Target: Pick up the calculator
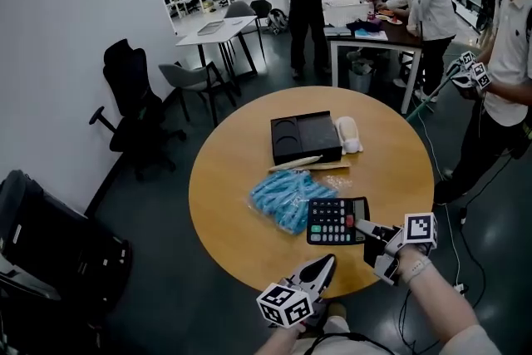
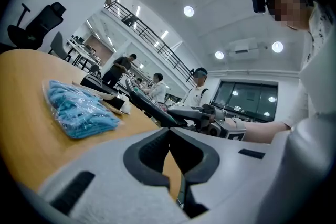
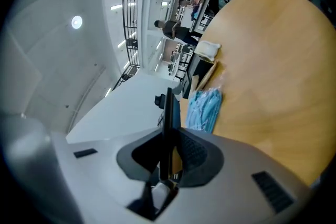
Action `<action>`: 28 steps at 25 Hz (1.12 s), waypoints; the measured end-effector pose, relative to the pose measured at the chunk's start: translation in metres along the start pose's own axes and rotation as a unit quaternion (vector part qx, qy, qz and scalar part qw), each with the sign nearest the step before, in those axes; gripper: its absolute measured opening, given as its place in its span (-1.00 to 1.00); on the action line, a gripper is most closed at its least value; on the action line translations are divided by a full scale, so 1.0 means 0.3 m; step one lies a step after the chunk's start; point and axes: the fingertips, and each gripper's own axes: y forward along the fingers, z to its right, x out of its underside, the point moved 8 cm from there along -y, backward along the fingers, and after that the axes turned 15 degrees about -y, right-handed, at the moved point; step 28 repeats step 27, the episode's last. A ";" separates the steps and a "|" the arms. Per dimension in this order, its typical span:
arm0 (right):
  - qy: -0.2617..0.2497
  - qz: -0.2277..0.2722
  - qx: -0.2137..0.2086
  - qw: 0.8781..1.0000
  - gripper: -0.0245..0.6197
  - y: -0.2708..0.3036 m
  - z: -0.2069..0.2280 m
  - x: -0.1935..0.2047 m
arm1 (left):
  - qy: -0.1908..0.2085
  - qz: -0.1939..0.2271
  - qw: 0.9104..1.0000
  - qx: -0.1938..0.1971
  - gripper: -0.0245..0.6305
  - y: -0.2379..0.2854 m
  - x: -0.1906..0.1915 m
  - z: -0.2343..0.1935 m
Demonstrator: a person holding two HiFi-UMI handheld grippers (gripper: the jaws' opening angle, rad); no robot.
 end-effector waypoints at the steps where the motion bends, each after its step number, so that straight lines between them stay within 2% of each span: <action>1: 0.003 0.001 -0.001 1.000 -0.72 -0.003 0.004 0.005 | 0.001 -0.002 1.000 0.002 -0.91 0.000 0.002 0.003; 9: 0.007 -0.003 0.021 1.000 -0.72 -0.059 0.032 0.054 | -0.003 -0.005 1.000 -0.006 -0.91 -0.031 0.013 -0.018; 28: 0.017 -0.001 0.022 1.000 -0.72 -0.069 0.031 0.095 | -0.015 -0.004 1.000 -0.023 -0.91 -0.067 0.014 -0.048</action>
